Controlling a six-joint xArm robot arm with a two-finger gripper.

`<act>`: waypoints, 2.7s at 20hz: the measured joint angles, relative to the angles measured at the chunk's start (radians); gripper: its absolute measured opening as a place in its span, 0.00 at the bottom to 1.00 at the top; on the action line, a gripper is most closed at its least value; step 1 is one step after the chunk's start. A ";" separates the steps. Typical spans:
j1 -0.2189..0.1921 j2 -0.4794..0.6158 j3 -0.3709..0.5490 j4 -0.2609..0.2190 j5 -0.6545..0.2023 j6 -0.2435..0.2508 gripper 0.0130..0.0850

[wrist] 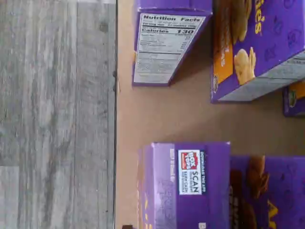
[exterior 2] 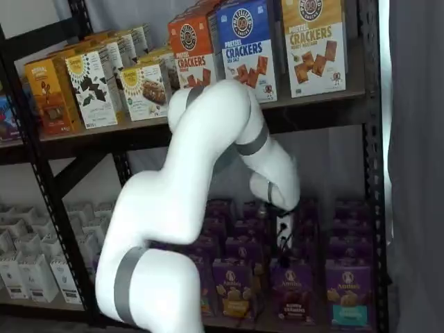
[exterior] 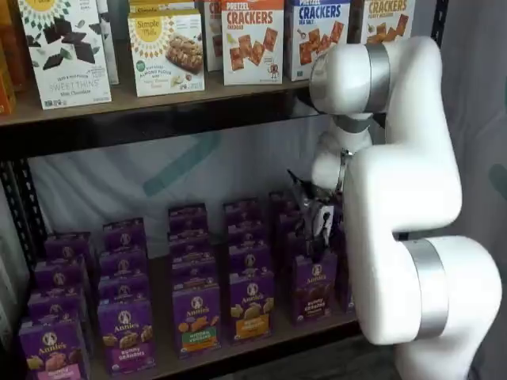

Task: Pick up the purple box with a brown patch in the center, on the bottom shelf, the fifth box from the left

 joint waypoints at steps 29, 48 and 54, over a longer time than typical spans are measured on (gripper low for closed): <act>0.018 -0.053 0.099 -0.214 -0.052 0.200 1.00; 0.000 0.057 -0.014 -0.309 -0.023 0.266 1.00; -0.003 0.091 -0.048 -0.344 -0.016 0.295 1.00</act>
